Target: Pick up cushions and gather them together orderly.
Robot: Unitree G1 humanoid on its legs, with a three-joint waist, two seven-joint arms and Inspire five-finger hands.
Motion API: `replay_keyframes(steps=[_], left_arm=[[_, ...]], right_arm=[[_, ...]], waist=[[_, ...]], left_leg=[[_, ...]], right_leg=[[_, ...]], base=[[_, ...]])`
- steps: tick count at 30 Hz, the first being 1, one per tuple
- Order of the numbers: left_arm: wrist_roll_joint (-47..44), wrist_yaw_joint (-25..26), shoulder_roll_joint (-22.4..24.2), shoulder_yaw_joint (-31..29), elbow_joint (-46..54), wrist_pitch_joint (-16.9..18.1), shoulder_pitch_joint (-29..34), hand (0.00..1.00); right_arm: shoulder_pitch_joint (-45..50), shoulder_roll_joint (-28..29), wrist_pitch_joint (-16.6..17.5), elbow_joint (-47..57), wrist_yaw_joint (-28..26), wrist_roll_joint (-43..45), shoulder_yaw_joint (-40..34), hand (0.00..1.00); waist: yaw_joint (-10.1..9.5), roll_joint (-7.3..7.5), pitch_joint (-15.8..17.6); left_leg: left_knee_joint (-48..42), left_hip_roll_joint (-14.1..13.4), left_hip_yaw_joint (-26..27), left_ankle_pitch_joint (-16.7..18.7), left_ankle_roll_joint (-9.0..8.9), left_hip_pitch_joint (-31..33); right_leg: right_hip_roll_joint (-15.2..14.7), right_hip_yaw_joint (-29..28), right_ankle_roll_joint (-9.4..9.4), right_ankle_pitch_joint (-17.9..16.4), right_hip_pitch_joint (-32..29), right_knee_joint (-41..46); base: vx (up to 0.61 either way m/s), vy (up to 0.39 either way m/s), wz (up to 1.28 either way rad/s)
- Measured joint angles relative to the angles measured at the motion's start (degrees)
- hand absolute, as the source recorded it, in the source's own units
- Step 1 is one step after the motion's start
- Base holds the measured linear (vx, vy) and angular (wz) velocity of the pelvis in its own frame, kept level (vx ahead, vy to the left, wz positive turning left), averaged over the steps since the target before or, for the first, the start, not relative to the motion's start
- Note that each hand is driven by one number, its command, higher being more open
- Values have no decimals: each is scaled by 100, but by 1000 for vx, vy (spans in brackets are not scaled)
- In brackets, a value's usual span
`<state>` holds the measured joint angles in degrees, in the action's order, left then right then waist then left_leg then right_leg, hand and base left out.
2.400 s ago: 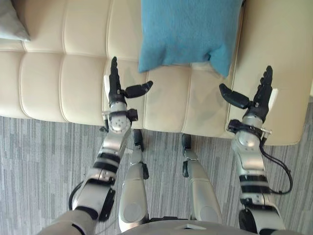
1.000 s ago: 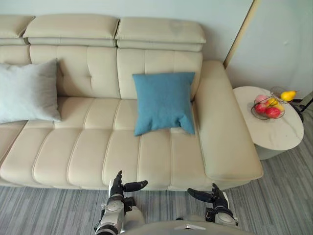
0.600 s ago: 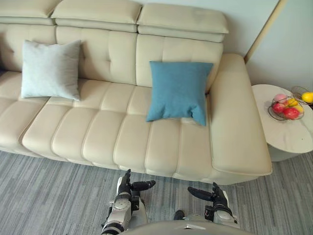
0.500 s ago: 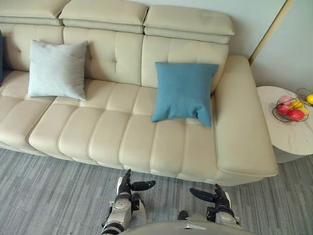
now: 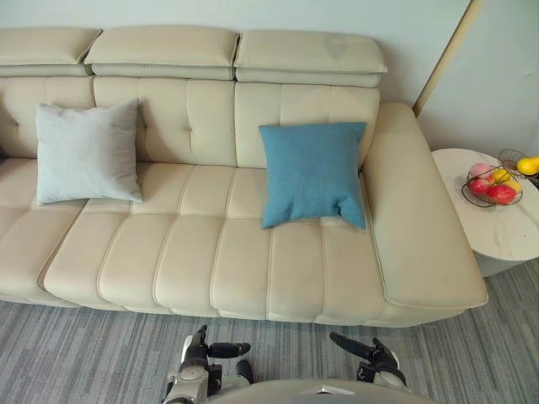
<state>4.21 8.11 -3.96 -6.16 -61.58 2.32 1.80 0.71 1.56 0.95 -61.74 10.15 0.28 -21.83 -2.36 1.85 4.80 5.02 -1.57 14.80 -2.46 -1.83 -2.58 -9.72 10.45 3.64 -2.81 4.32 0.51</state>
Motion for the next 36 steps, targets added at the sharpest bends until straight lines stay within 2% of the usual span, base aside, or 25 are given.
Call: replay_keyframes(steps=[8,16,20,27,29,30,31,32,33,34,36], left_arm=[[-1,0,4,-9,-1,0,0,100],[-47,-100,113,-447,-49,10,62,100],[-135,-131,166,-634,-44,9,138,100],[-123,-237,201,-630,-35,-1,159,100],[-121,-235,238,-656,46,-28,159,100],[-112,-254,232,-754,76,-39,179,100],[-111,-262,225,-816,82,-39,192,100],[-115,-251,240,-920,84,-42,183,100],[-120,-240,296,-931,88,-40,166,100],[-120,-238,305,-935,92,-40,153,100],[-121,-232,349,-1015,95,-39,133,100]], right_arm=[[19,0,0,-1,-5,-2,0,100],[183,-27,-24,33,-179,-46,68,100],[408,-163,-66,255,-273,-146,304,100],[490,-258,-72,359,-296,-146,336,100],[499,-254,-77,396,-335,-150,394,100],[513,-220,-86,484,-336,-208,470,100],[507,-214,-85,490,-334,-250,501,100],[477,-218,-86,481,-335,-260,571,100],[465,-217,-87,481,-335,-266,614,100],[456,-221,-90,482,-334,-267,633,100],[442,-227,-89,513,-332,-296,759,100]], waist=[[10,0,0],[92,-30,24],[166,-69,44],[236,-111,39],[233,-100,5],[225,-75,9],[217,-56,15],[192,-73,4],[193,-95,8],[198,-108,9],[186,-163,14]], left_leg=[[0,-3,33,0,0,-18],[18,-68,382,27,-38,-444],[35,-130,602,33,-48,-641],[34,-251,697,34,-154,-673],[-12,-316,844,75,-208,-672],[-234,-330,799,210,-264,-588],[-369,-331,713,276,-242,-520],[-825,-334,46,533,-76,-301],[-1083,-355,-239,673,-75,-193],[-1219,-369,-293,761,-73,-143],[-1575,-498,1,1117,-73,-121]], right_leg=[[0,-26,0,0,0,7],[28,-339,0,0,181,157],[68,-582,116,-19,182,288],[169,-654,149,-44,137,344],[262,-894,142,-40,-20,388],[300,-1089,167,-18,-140,431],[309,-1161,166,-18,-185,445],[354,-1422,162,1,-330,491],[377,-1592,172,27,-418,534],[395,-1694,175,37,-457,562],[544,-2103,179,73,-661,705]], base=[[0,0,-2],[-59,0,-23],[-113,-8,-29],[-56,-31,-8],[16,-45,-51],[32,-29,-52],[72,-62,-86],[108,-97,-90],[97,-87,-97],[85,-17,-97],[43,64,-117]])
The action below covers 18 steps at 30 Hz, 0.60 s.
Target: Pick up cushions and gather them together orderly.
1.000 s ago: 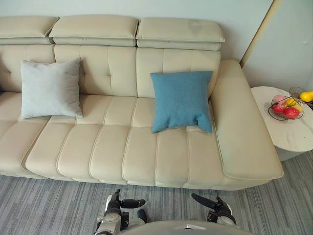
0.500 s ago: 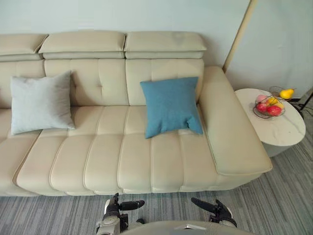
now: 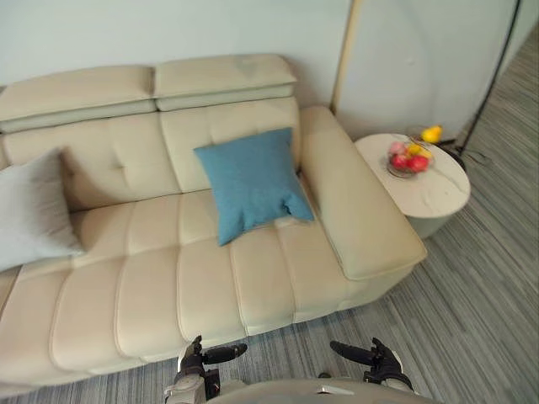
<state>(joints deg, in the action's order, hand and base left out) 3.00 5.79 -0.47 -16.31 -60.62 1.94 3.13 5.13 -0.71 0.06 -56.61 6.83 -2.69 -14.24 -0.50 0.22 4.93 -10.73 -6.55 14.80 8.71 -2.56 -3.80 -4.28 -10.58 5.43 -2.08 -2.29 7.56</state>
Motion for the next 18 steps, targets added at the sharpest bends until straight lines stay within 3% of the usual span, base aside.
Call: replay_keyframes(steps=[2,3,5,7,8,9,10,11,13,16,17,18], left_arm=[[-2,6,9,-49,3,0,-18,100],[1,3,-19,-45,15,1,-48,100],[5,3,-48,-37,15,-1,-77,100],[0,9,-32,40,23,-3,-150,100],[0,9,-32,176,37,-3,-148,100],[-1,7,-33,195,41,-3,-139,100],[-1,4,-39,203,40,-6,-94,100],[-1,7,-60,215,33,-9,-62,100],[2,-15,-114,430,-26,-12,-51,100],[11,-85,-106,582,-39,-15,-84,100],[46,-109,-120,595,-36,-14,-96,100],[50,-110,-117,577,-15,-12,-116,100]], right_arm=[[-33,-1,0,44,-16,-84,147,100],[-161,21,0,76,-7,-177,325,100],[-260,60,7,90,-15,-178,446,100],[-303,17,-9,106,-25,-180,412,100],[-286,-42,-11,103,-23,-183,404,100],[-280,-51,-10,103,-23,-183,403,100],[-260,-68,-5,99,-22,-193,405,100],[-264,-78,-3,71,-22,-202,407,100],[-305,-193,9,42,-11,-195,298,100],[-341,-309,14,-48,9,-186,131,100],[-322,-336,9,-57,8,-188,122,100],[-309,-338,0,-62,10,-187,68,100]], waist=[[-58,14,-1],[-99,65,38],[-95,81,99],[-71,17,152],[-77,-32,186],[-79,-41,190],[-82,-52,194],[-77,-55,210],[16,-141,283],[44,-203,324],[46,-197,335],[40,-202,384]], left_leg=[[-72,-76,384,151,-37,-39],[-72,-148,966,221,-48,-77],[-57,-225,1457,222,-46,-93],[48,-279,1981,212,-66,-140],[146,-311,2250,169,-138,-256],[173,-323,2307,155,-161,-298],[244,-353,2564,115,-231,-419],[293,-372,2760,63,-320,-516],[409,-433,2716,-79,-452,-637],[-112,-697,2532,-120,-458,-612],[-677,-904,2407,-119,-456,-497],[-1733,-1273,2101,-120,-332,-228]], right_leg=[[131,-277,-26,62,-237,136],[279,-372,-91,335,-552,173],[317,15,-181,555,-788,114],[-7,1600,-549,349,-1075,456],[-361,2891,-780,189,-1067,715],[-438,3173,-833,151,-1049,763],[-622,3962,-906,88,-935,862],[-606,4154,-753,86,-923,830],[-330,3878,-755,76,-952,720],[-107,3624,-887,-60,-949,721],[-22,3509,-916,-104,-893,713],[135,3297,-992,-171,-738,691]], base=[[-20,74,-145],[-60,54,-142],[-96,20,-173],[-83,-2,-139],[-31,11,-80],[-16,9,-103],[38,-38,-106],[48,-62,-114],[64,-129,-82],[101,-232,-65],[108,-268,-66],[126,-305,-75]])
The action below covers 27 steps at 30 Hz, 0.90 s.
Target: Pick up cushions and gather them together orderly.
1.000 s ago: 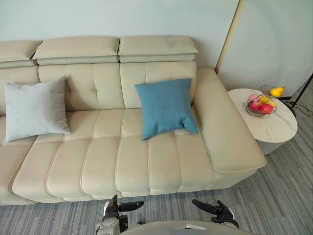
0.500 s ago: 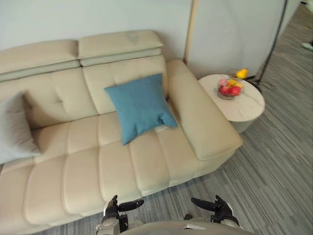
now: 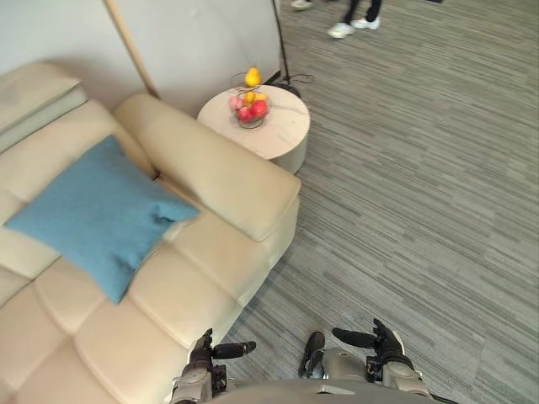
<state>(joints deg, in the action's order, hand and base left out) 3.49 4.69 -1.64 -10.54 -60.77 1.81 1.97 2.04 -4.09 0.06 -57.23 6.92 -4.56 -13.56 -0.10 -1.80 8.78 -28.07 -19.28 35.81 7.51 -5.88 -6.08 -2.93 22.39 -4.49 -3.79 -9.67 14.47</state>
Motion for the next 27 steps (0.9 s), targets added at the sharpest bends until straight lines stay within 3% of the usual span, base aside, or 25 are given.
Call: replay_keyframes(steps=[2,3,4,8,10,12,14,15,16,18,20,22,23,25,26,27], left_arm=[[-2,2,37,-42,52,7,1,100],[-2,-4,66,-69,97,18,-2,100],[-5,-4,62,-66,105,20,-5,100],[-49,5,114,-166,262,25,-9,100],[-64,23,169,-208,316,25,-16,100],[-64,26,188,-207,317,38,-18,100],[-68,34,247,-208,305,44,14,100],[-75,28,241,-219,305,40,72,100],[-75,28,241,-219,305,40,72,100],[-64,28,110,-218,291,34,166,100],[-60,25,30,-207,156,20,136,100],[-58,24,12,-179,46,13,48,100],[-58,25,20,-122,16,13,3,100],[-60,25,-8,119,13,16,-4,100],[-61,20,-64,360,13,13,-14,100],[-62,13,-78,483,13,13,-28,100]], right_arm=[[-1,-20,-8,-3,5,1,4,100],[2,-53,-8,-51,24,7,2,100],[-1,-55,-18,-116,31,19,-55,100],[98,-74,-32,-82,94,19,-95,100],[119,-73,-64,-70,122,19,-91,100],[136,-73,-73,-69,125,20,-88,100],[175,-96,-81,-14,124,21,-89,100],[228,-54,-83,21,121,21,-87,100],[228,-54,-83,21,121,21,-87,100],[303,140,-85,26,111,21,-93,100],[317,303,-86,22,94,20,-91,100],[297,393,-94,26,49,4,-90,100],[240,356,-90,15,-1,1,-36,100],[135,338,-94,-18,-7,-1,-35,100],[70,317,-94,-57,-11,-1,-12,100],[45,269,-76,-120,-10,-2,30,100]], waist=[[-29,-37,38],[-34,-78,69],[-35,-70,72],[-130,-47,83],[-208,-33,85],[-248,-38,74],[-249,-147,4],[-256,-154,-90],[-256,-154,-90],[-256,83,-325],[-255,197,-395],[-250,201,-402],[-250,183,-390],[-254,130,-354],[-220,148,-327],[-208,134,-302]], left_leg=[[-796,-70,-611,238,118,278],[-1180,90,-1161,580,63,533],[-1136,233,-1331,682,63,660],[-193,687,-2029,742,66,1175],[530,1013,-2887,707,60,1367],[782,1150,-3263,633,154,1362],[1083,1097,-3324,418,197,1244],[1105,1052,-3134,51,131,1115],[1105,1052,-3134,51,131,1115],[1355,1151,-2539,82,156,858],[1498,1234,-2218,80,160,620],[1592,1275,-2033,80,161,462],[1663,1278,-1858,81,164,343],[1814,1278,-1614,79,166,193],[1893,1317,-1446,80,165,80],[1897,1312,-1437,80,164,29]], right_leg=[[161,-243,-59,-74,120,-18],[276,-500,-68,-85,310,-112],[293,-598,-68,-85,434,-180],[374,-1164,-45,-94,541,-242],[450,-1613,17,-99,581,-236],[498,-1911,142,-142,559,-158],[650,-2190,255,-221,552,-70],[704,-2455,345,-319,533,54],[704,-2455,345,-319,533,54],[567,-2855,463,-418,410,228],[485,-2926,506,-457,393,250],[455,-2960,525,-464,412,247],[405,-2772,535,-460,378,265],[150,-1826,520,-547,243,384],[-296,-519,370,-665,145,647],[-420,29,318,-691,146,728]], base=[[86,-140,-85],[95,-48,-99],[106,-41,-105],[76,-11,-78],[124,52,-96],[164,146,-97],[170,185,-108],[114,137,-68],[246,241,-101],[225,165,-86],[199,126,-72],[159,104,-61],[81,39,-76],[60,24,-70],[30,-25,-46],[48,-67,-57]])
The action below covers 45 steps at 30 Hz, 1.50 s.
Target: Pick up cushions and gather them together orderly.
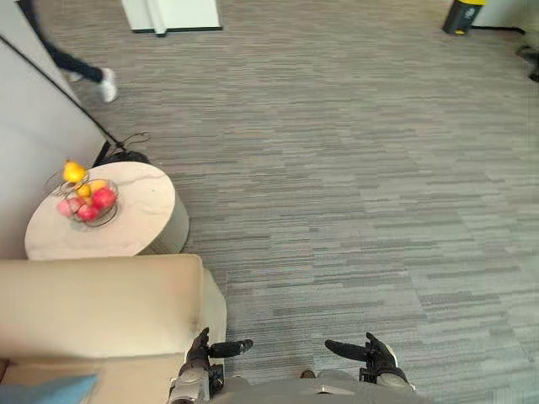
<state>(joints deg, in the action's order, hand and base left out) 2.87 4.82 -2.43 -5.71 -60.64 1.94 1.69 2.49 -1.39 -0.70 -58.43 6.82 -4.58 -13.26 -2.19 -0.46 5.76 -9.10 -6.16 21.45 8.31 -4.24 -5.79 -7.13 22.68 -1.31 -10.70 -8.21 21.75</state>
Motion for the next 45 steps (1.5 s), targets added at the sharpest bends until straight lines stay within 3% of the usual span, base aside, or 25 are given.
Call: replay_keyframes(steps=[3,9,11,12,13,14,16,20,22,24,26,28,29,30,31,32,33,36,38,39,40,41,43,44,45], left_arm=[[0,-37,49,163,-3,3,-30,100],[1,-63,-20,309,-35,1,-30,100],[-9,-91,-43,82,-19,1,-72,100],[-14,-99,-17,-132,28,2,-61,100],[-15,-90,94,-290,109,9,-53,100],[-13,-90,110,-305,119,9,-51,100],[-14,-107,166,-364,214,12,-37,100],[-77,-76,309,-693,408,51,26,100],[-123,-11,388,-884,515,59,68,100],[-126,-22,389,-920,551,55,141,100],[-119,-28,298,-916,575,47,248,100],[-117,-11,161,-919,534,35,288,100],[-116,-13,158,-916,525,24,277,100],[-115,-18,167,-867,519,-9,253,100],[-116,-16,161,-742,513,-16,238,100],[-117,-12,155,-662,500,-16,244,100],[-119,-7,168,-635,410,-15,196,100],[-119,-8,159,-521,304,-9,186,100],[-117,-23,71,-322,186,-9,172,100],[-142,-30,-19,-222,61,-17,138,100],[-118,-26,62,-215,-48,-16,51,100],[-113,-45,106,-222,-69,-15,5,100],[-75,-56,303,-277,-62,-22,-54,100],[-40,-122,302,-333,21,-14,-44,100],[-39,-128,312,-436,103,-5,-44,100]], right_arm=[[-85,-231,31,-176,8,3,91,100],[-122,-360,58,-322,16,26,6,100],[-97,-311,73,-317,18,35,-89,100],[-55,-293,80,-279,24,42,-75,100],[-50,-348,81,-215,59,49,-78,100],[-44,-353,79,-206,67,56,-81,100],[-2,-381,73,-184,129,238,-117,100],[94,-367,65,-58,169,252,-78,100],[159,-297,67,39,191,369,-75,100],[227,-213,61,91,194,473,-79,100],[402,-95,62,176,196,474,-78,100],[513,135,52,195,146,480,-57,100],[491,144,54,213,114,476,-56,100],[454,124,88,299,24,463,-52,100],[426,106,95,358,-4,470,-129,100],[409,105,98,389,-2,471,-143,100],[323,82,99,384,-8,464,-141,100],[192,69,149,383,-23,464,-152,100],[74,64,148,348,-21,465,-185,100],[37,39,151,230,-24,466,-204,100],[-94,-52,153,122,-24,455,-230,100],[-141,-69,158,107,-24,455,-260,100],[-182,-101,114,9,-18,473,-478,100],[-123,-89,78,14,6,464,-452,100],[-69,-85,78,30,6,467,-419,100]], waist=[[-9,-175,99],[39,-172,143],[46,-50,272],[8,-44,296],[-50,-168,347],[-49,-192,349],[-55,-250,371],[-122,-237,376],[-213,-258,354],[-241,-263,217],[-233,-42,-44],[-265,275,-235],[-264,277,-202],[-263,218,-91],[-199,179,-57],[-170,138,-31],[-148,108,34],[-52,48,74],[-10,48,92],[-4,50,111],[-52,-169,102],[-53,-228,143],[-27,-383,223],[9,-358,267],[21,-347,301]], left_leg=[[12,-57,-48,-16,22,-120],[-318,-146,-68,-274,7,-111],[-1564,-413,-106,-256,20,221],[-2369,-570,-340,-57,148,554],[-2877,-569,-706,364,186,803],[-2931,-565,-755,420,178,856],[-2854,-356,-1023,677,172,1260],[-1552,197,-1661,589,114,1814],[-863,164,-1784,435,101,1925],[-946,102,-1735,192,206,1897],[-1171,177,-1472,181,213,1858],[-1278,331,-981,478,294,1504],[-1300,340,-897,578,316,1369],[-1300,338,-756,780,365,1046],[-1257,342,-691,949,387,730],[-1170,332,-677,997,378,538],[-760,267,-585,1016,382,-43],[-217,35,-447,1003,358,-662],[18,-63,-419,980,318,-903],[76,-65,-504,926,212,-1057],[-48,-294,-627,771,178,-1078],[-173,-319,-702,611,148,-1050],[-990,-438,-914,-2,58,-864],[-2161,-535,-1232,-415,-6,-438],[-3059,-590,-1381,-382,1,-110]], right_leg=[[202,43,-113,61,121,-217],[475,-475,-242,238,218,-645],[625,-788,-260,286,497,-878],[755,-1022,-314,286,567,-916],[915,-1302,-424,257,639,-932],[935,-1333,-444,245,654,-938],[1012,-1694,-520,205,745,-946],[1018,-2506,-645,73,836,-942],[1114,-3006,-555,-81,859,-887],[1166,-3327,-442,-323,877,-704],[1018,-3519,-155,-671,797,-290],[753,-3449,317,-1098,403,984],[720,-3345,481,-1080,286,1393],[618,-3032,897,-915,-81,2480],[459,-2603,891,-886,-429,3280],[377,-2371,802,-932,-570,3466],[281,-1896,463,-1117,-795,3403],[267,-1326,346,-1151,-1258,2566],[231,-1126,280,-778,-1590,1701],[247,-960,-264,33,-1539,1358],[518,-954,-371,-45,-1435,1287],[572,-955,-428,-116,-1383,1264],[721,-926,-543,-189,-923,913],[807,-961,-549,-195,-438,464],[875,-979,-549,-195,-79,166]], base=[[55,-87,-49],[28,-80,-50],[-7,-133,-67],[-8,-111,-111],[-4,-36,-93],[25,0,-102],[73,37,-92],[177,102,-111],[312,197,-142],[412,227,-98],[414,178,-77],[456,134,-78],[444,118,-75],[419,98,-59],[414,76,-48],[524,-3,-32],[563,-69,-18],[563,-136,-9],[525,-187,-8],[636,-276,-34],[636,-276,-44],[523,-261,-49],[618,-290,-26],[796,-339,-7],[553,-229,1]])
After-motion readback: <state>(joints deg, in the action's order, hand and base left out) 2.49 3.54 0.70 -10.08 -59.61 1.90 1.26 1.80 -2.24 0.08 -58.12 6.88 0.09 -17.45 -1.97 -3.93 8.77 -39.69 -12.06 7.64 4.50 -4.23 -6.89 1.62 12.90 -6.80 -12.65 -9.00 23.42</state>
